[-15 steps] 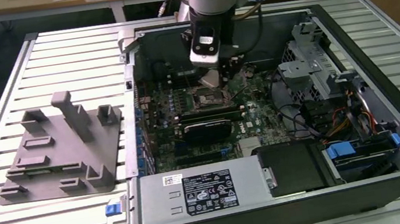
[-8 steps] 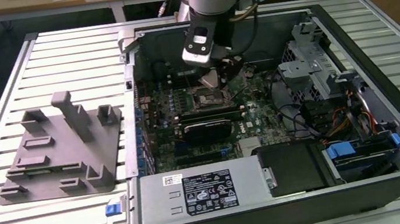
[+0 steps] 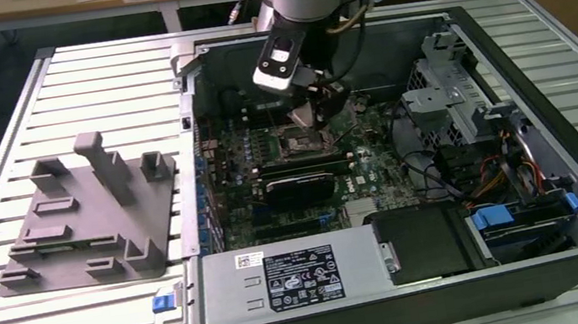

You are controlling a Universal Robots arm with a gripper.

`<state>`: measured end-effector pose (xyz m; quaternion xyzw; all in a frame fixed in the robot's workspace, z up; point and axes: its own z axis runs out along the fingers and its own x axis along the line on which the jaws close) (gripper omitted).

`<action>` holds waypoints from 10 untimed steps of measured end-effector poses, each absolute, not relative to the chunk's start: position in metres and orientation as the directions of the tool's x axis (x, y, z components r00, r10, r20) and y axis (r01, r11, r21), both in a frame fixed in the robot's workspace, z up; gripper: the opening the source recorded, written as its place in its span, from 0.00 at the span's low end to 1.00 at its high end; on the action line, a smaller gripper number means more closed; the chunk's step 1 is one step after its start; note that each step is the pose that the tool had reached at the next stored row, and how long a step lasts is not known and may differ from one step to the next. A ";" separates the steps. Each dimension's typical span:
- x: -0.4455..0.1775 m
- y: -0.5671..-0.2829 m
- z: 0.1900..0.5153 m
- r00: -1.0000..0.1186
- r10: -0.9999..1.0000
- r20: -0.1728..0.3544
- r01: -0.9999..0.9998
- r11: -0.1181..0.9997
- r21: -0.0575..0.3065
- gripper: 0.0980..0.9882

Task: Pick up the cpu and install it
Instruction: 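Place the cpu into insertion slot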

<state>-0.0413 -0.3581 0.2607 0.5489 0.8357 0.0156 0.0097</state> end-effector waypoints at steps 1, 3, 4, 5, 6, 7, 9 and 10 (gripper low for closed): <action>-0.041 -0.358 0.261 -0.379 0.925 0.001 0.925 0.379 0.037 0.50; -0.041 -0.358 0.261 -0.346 0.938 0.001 0.938 0.345 0.037 0.50; -0.041 -0.358 0.260 -0.329 0.944 0.001 0.944 0.328 0.037 0.50; -0.041 -0.358 0.260 -0.312 0.950 0.001 0.950 0.312 0.037 0.50; -0.041 -0.358 0.260 -0.294 0.956 0.001 0.955 0.294 0.037 0.50; -0.041 -0.358 0.260 -0.277 0.961 0.001 0.960 0.277 0.037 0.50; -0.041 -0.358 0.260 -0.241 0.971 0.001 0.970 0.241 0.037 0.50; -0.041 -0.358 0.260 -0.224 0.975 0.001 0.974 0.223 0.037 0.50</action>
